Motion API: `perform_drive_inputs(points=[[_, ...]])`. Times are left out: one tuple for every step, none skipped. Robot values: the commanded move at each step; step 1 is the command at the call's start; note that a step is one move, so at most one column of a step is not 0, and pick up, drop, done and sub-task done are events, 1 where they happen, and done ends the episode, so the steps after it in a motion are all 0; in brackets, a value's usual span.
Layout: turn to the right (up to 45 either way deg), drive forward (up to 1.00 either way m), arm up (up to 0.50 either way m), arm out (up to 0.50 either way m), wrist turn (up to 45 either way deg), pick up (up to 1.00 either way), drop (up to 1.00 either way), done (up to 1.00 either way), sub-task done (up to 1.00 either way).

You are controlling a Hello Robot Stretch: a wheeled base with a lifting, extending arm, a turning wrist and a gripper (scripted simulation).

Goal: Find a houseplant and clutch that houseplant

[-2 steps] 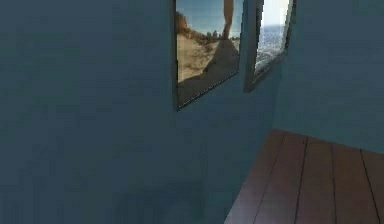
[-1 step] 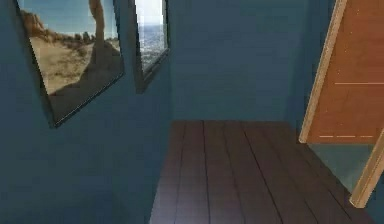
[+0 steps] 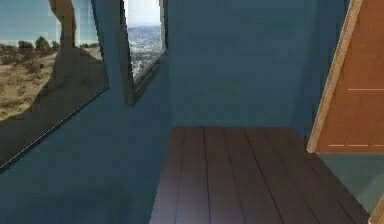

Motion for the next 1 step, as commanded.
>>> perform_drive_inputs(points=[[45.0,0.0,0.0,0.0,0.0,0.0,0.0,0.0,0.0]])
